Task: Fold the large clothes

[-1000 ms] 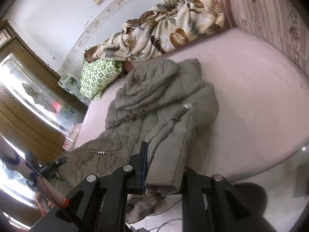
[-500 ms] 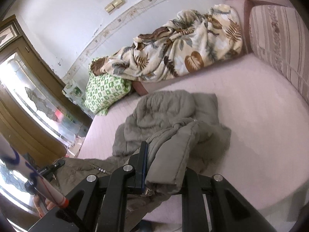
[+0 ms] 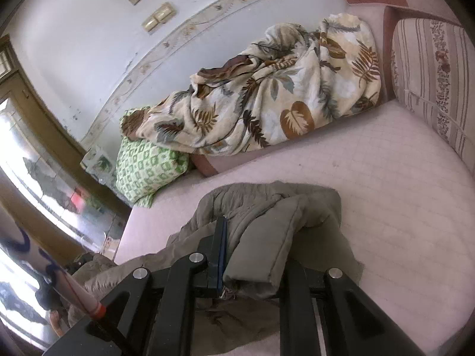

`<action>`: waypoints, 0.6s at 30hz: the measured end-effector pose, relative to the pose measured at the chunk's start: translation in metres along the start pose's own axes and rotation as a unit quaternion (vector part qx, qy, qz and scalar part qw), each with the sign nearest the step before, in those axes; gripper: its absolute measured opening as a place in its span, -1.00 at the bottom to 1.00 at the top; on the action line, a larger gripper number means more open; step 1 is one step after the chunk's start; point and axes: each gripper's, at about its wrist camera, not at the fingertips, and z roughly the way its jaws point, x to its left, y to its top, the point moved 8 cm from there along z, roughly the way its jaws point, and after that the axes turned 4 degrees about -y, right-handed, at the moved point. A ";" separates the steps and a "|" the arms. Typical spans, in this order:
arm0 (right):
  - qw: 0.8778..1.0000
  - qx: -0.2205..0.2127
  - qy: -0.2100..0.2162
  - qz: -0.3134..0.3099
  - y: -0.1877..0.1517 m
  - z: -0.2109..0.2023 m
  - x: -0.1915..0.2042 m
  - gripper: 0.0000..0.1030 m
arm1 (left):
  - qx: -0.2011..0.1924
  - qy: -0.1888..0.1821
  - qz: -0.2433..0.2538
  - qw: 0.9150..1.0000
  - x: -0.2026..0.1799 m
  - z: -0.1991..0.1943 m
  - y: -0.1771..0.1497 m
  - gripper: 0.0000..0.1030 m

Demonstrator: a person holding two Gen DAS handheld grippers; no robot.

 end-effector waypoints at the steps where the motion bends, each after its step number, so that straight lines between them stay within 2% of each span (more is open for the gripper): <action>1: 1.000 0.000 -0.002 0.003 0.007 0.008 -0.002 -0.71 | 0.001 0.003 0.001 1.000 0.000 0.006 0.004 -0.70; 11: 0.999 0.003 -0.038 0.019 0.055 0.072 -0.020 -0.71 | 0.014 0.047 0.014 0.999 0.006 0.078 0.041 -0.70; 18: 0.998 0.013 -0.059 0.018 0.066 0.102 -0.033 -0.71 | 0.030 0.065 0.014 0.997 0.014 0.109 0.048 -0.70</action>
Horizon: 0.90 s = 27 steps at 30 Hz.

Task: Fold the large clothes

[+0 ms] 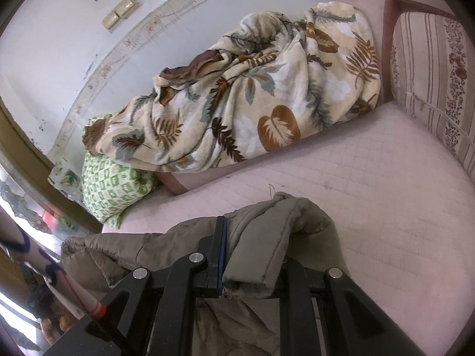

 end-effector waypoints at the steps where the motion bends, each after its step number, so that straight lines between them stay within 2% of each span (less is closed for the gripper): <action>1: 1.000 0.002 -0.002 0.000 0.001 0.004 -0.002 -0.71 | 0.001 0.002 0.003 1.000 0.000 0.003 0.000 -0.70; 13: 0.999 0.026 -0.026 0.008 -0.005 0.052 -0.020 -0.71 | 0.022 0.030 0.012 0.999 0.004 0.051 -0.008 -0.70; 27: 0.997 0.047 -0.061 0.005 -0.012 0.117 -0.033 -0.70 | 0.055 0.064 0.026 0.996 0.015 0.123 -0.023 -0.69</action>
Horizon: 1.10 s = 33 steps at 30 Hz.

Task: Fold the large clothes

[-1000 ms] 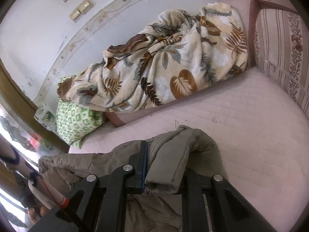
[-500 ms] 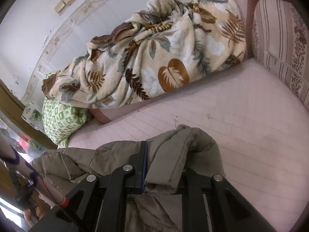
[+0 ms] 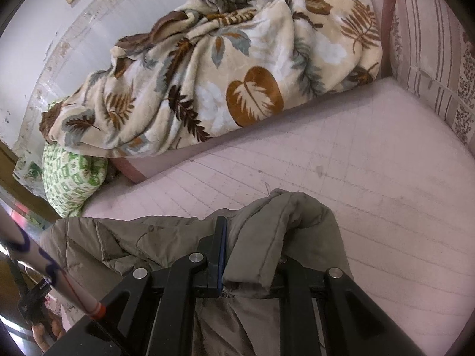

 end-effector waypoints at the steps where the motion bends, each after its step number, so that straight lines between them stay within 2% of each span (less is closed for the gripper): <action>1: 1.000 0.001 -0.001 0.000 -0.001 0.004 -0.001 -0.70 | 0.001 0.001 0.002 1.000 0.000 0.004 0.000 -0.69; 13: 1.000 0.023 -0.011 0.002 -0.007 0.050 -0.013 -0.70 | 0.014 0.012 0.014 1.000 -0.004 0.046 -0.010 -0.66; 26: 0.999 0.037 -0.008 0.014 -0.017 0.079 -0.020 -0.69 | 0.012 0.016 0.017 1.000 -0.006 0.059 -0.016 -0.64; 30: 0.999 0.035 0.001 0.029 -0.018 0.082 -0.023 -0.68 | 0.021 -0.031 -0.006 0.999 -0.002 0.057 -0.013 -0.51; 33: 0.998 0.034 0.011 0.044 -0.016 0.077 -0.025 -0.63 | 0.022 -0.078 -0.033 0.996 0.005 0.039 -0.004 -0.37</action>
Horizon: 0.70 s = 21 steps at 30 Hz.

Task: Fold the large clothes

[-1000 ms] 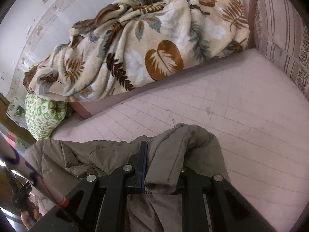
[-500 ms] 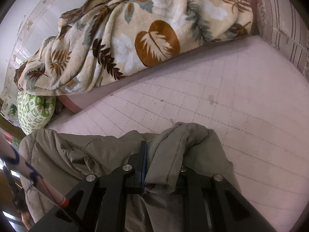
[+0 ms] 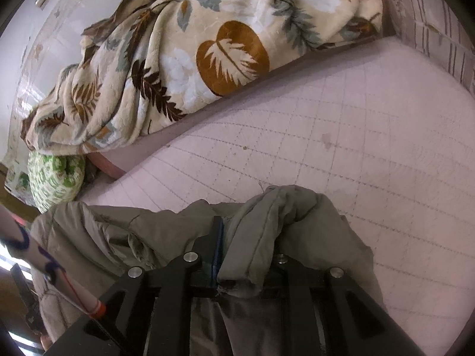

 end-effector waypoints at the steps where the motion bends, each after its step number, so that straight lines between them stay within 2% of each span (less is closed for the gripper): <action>1: 1.000 -0.002 0.003 0.005 0.001 -0.004 0.000 -0.62 | -0.010 -0.021 -0.013 1.000 0.002 -0.015 0.005 -0.32; 2: 1.000 -0.005 0.004 0.009 0.003 -0.009 0.001 -0.55 | -0.018 -0.032 -0.019 0.999 0.002 -0.025 0.009 -0.19; 3: 1.000 -0.011 0.008 0.012 0.006 -0.017 0.003 -0.41 | -0.030 -0.039 -0.024 0.998 0.003 -0.040 0.014 0.06; 4: 1.000 -0.020 0.012 0.014 0.009 -0.026 0.006 -0.29 | -0.051 -0.029 -0.025 0.998 0.005 -0.059 0.020 0.18; 5: 0.999 -0.030 0.013 0.014 0.012 -0.036 0.008 0.18 | -0.069 -0.016 -0.022 0.997 0.006 -0.072 0.024 0.30; 6: 0.999 -0.043 0.009 0.013 0.015 -0.045 0.010 0.63 | -0.088 -0.002 -0.015 0.996 0.006 -0.090 0.028 0.31; 8: 0.996 -0.085 -0.015 0.008 0.021 -0.071 0.012 0.76 | -0.102 0.026 0.003 0.994 0.004 -0.117 0.030 0.32; 10: 0.994 -0.101 -0.027 -0.009 0.024 -0.093 0.019 0.76 | -0.106 0.071 0.020 0.992 0.004 -0.140 0.025 0.33; 11: 0.994 -0.106 -0.036 -0.020 0.023 -0.104 0.024 0.76 | -0.107 0.079 0.024 0.991 0.004 -0.148 0.021 0.34; 14: 0.986 -0.131 -0.062 -0.078 0.014 -0.140 0.052 0.75 | -0.101 0.077 0.029 0.991 0.004 -0.166 -0.004 0.42; 16: 0.982 -0.136 -0.061 -0.116 0.003 -0.156 0.077 0.62 | -0.096 0.071 0.026 0.993 0.006 -0.171 -0.025 0.42; 19: 0.974 -0.131 -0.057 -0.176 -0.018 -0.162 0.122 0.25 | -0.083 0.069 0.023 0.994 0.009 -0.169 -0.055 0.42; 21: 0.969 -0.125 -0.052 -0.208 -0.033 -0.157 0.150 -0.08 | -0.073 0.068 0.026 0.995 0.009 -0.162 -0.070 0.42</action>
